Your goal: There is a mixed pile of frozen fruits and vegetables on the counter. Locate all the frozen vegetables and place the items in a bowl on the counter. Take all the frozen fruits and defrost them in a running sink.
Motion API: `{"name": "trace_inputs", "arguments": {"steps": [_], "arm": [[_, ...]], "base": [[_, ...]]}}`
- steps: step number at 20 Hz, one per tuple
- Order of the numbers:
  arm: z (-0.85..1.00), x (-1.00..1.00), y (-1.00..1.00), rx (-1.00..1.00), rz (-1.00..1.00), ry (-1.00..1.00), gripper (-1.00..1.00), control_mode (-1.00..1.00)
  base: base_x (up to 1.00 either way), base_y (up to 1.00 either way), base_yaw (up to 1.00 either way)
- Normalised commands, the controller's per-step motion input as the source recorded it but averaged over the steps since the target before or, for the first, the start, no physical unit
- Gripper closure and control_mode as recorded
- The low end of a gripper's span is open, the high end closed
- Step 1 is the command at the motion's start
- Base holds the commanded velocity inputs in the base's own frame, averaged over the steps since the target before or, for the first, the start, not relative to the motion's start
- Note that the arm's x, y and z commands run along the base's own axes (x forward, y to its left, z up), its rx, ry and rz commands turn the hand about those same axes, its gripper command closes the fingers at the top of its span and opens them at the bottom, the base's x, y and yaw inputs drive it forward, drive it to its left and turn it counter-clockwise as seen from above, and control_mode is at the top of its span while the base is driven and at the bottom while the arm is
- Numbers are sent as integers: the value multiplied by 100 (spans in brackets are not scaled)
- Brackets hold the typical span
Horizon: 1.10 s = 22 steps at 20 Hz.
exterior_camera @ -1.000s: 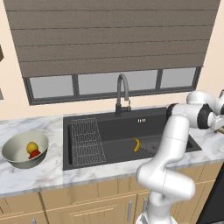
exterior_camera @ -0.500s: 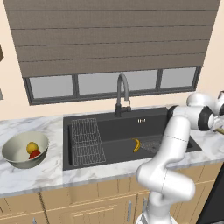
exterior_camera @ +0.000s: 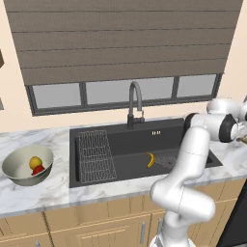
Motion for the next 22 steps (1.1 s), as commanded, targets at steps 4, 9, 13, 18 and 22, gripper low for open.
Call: {"name": "trace_inputs", "arguments": {"steps": [4,9,13,18,22], "arm": [[66,-25,92,-5,2,0,100,-100],[30,-1,95,0,-1,-12,100,-100],[9,-5,100,0,1,-1,100,-100],[3,-2,100,0,6,6,100,-100],[0,14,100,0,8,8,100,-100]], "base": [[0,0,0],[0,0,0],[0,0,0],[0,0,0],[0,0,0]]}}
